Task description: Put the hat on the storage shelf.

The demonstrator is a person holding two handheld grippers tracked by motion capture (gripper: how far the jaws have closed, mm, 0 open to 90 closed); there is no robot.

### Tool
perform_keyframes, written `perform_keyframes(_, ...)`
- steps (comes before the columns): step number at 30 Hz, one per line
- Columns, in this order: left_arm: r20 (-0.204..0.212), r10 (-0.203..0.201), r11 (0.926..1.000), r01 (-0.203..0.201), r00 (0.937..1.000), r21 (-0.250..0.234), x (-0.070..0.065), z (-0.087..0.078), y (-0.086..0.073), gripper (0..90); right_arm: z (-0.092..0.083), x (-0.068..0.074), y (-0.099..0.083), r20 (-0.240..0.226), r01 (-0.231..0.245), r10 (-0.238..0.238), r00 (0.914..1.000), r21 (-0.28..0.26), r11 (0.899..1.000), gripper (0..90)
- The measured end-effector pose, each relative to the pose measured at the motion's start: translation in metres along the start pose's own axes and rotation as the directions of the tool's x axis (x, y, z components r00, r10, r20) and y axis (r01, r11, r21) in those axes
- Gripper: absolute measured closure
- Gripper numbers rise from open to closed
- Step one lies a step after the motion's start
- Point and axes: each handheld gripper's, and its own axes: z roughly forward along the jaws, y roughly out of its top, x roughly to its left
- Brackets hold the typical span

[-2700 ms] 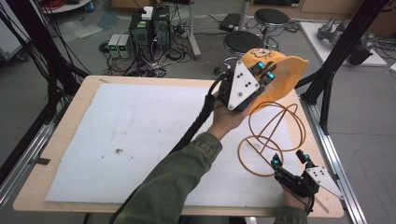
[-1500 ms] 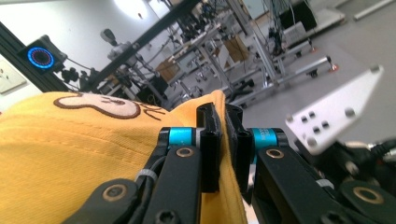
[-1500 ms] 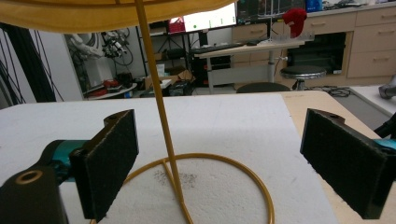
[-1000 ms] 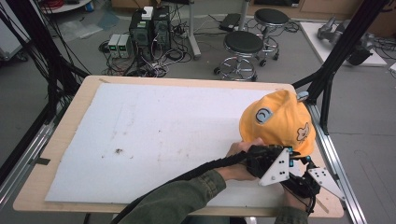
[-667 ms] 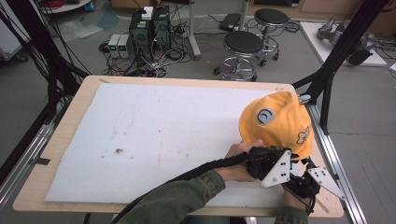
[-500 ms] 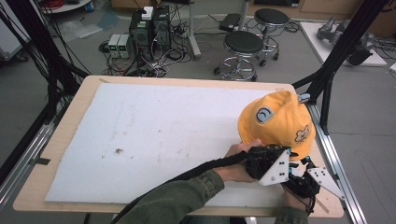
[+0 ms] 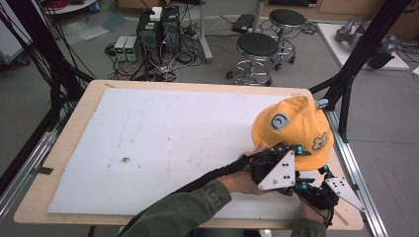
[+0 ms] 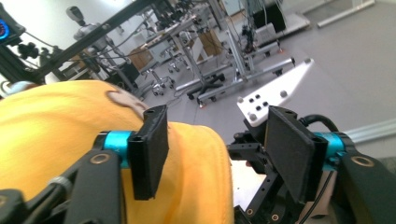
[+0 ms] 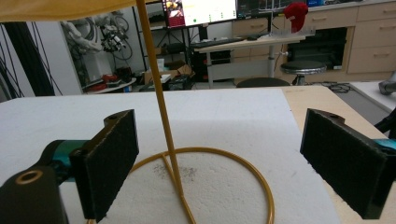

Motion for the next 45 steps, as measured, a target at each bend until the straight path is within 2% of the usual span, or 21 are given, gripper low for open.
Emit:
perform_keyframes(2, -0.031, -0.011, 0.9999, 0.011, 0.9995, -0.005, 0.004, -0.007, 0.001, 33.6, 0.0, 0.001, 0.0, 0.002, -0.002, 0.002, 1.0, 0.005, 1.0, 10.2)
perform_keyframes(5, -0.05, -0.038, 0.9992, 0.037, 0.998, -0.015, 0.011, -0.016, 0.003, 32.9, 0.0, 0.0, 0.0, 0.001, 0.0, 0.0, 1.0, 0.005, 1.0, 10.2)
perform_keyframes(8, -0.078, -0.079, 0.9966, 0.077, 0.9938, -0.032, 0.021, -0.028, 0.006, 32.8, 0.0, 0.0, 0.0, 0.003, -0.001, 0.001, 1.0, 0.01, 1.0, 10.2)
perform_keyframes(10, -0.101, -0.101, 0.9942, 0.096, 0.9898, -0.048, 0.027, -0.036, 0.008, 32.6, 0.0, 0.0, -0.001, 0.003, 0.001, -0.001, 1.0, 0.008, 1.0, 10.2)
perform_keyframes(13, -0.154, -0.119, 0.9919, 0.11, 0.9809, -0.065, 0.035, -0.049, 0.01, 30.9, 0.0, 0.0, 0.0, 0.003, 0.0, 0.0, 1.0, 0.007, 1.0, 10.2)
perform_keyframes(15, -0.175, -0.14, 0.9887, 0.129, 0.9746, -0.076, 0.039, -0.058, 0.01, 30.4, 0.0, 0.001, 0.0, 0.004, -0.001, 0.001, 1.0, 0.007, 1.0, 10.2)
perform_keyframes(19, -0.242, -0.183, 0.9805, 0.159, 0.9527, -0.115, 0.049, -0.085, 0.008, 30.6, 0.0, 0.001, -0.001, 0.003, -0.004, 0.004, 1.0, 0.007, 1.0, 10.2)
perform_keyframes(24, -0.327, -0.237, 0.9689, 0.197, 0.9147, -0.149, 0.063, -0.121, 0.003, 30.8, 0.002, 0.001, -0.001, 0.0, 0.004, -0.004, 1.0, 0.009, 1.0, 10.2)
perform_keyframes(25, -0.338, -0.24, 0.9681, 0.2, 0.91, -0.151, 0.065, -0.126, 0.002, 30.8, 0.002, 0.001, -0.001, -0.002, 0.006, -0.006, 1.0, 0.01, 1.0, 10.2)
perform_keyframes(26, -0.362, -0.248, 0.9665, 0.204, 0.8985, -0.156, 0.067, -0.134, 0.001, 30.8, 0.002, 0.002, -0.001, -0.001, 0.004, -0.004, 1.0, 0.011, 1.0, 10.2)
perform_keyframes(28, -0.398, -0.253, 0.9652, 0.201, 0.882, -0.167, 0.07, -0.147, -0.001, 29.1, 0.003, 0.002, -0.001, 0.0, 0.01, -0.01, 1.0, 0.009, 1.0, 10.2)
perform_keyframes(32, -0.445, -0.262, 0.9636, 0.208, 0.8563, -0.168, 0.075, -0.168, -0.006, 28.1, 0.004, 0.002, -0.001, -0.002, 0.014, -0.014, 0.9999, 0.011, 1.0, 10.2)
perform_keyframes(37, -0.487, -0.276, 0.9603, 0.217, 0.8285, -0.176, 0.079, -0.189, -0.012, 27.5, 0.005, 0.003, -0.001, 0.002, 0.01, -0.01, 0.9999, 0.011, 1.0, 10.2)
perform_keyframes(41, -0.504, -0.282, 0.9592, 0.226, 0.8168, -0.169, 0.081, -0.204, -0.018, 26.7, 0.005, 0.004, -0.001, 0.01, 0.011, -0.011, 0.9999, 0.012, 1.0, 10.2)
perform_keyframes(45, -0.54, -0.293, 0.9561, 0.237, 0.7887, -0.173, 0.082, -0.221, -0.026, 26.0, 0.005, 0.004, -0.001, 0.008, 0.008, -0.008, 0.9999, 0.015, 1.0, 10.2)
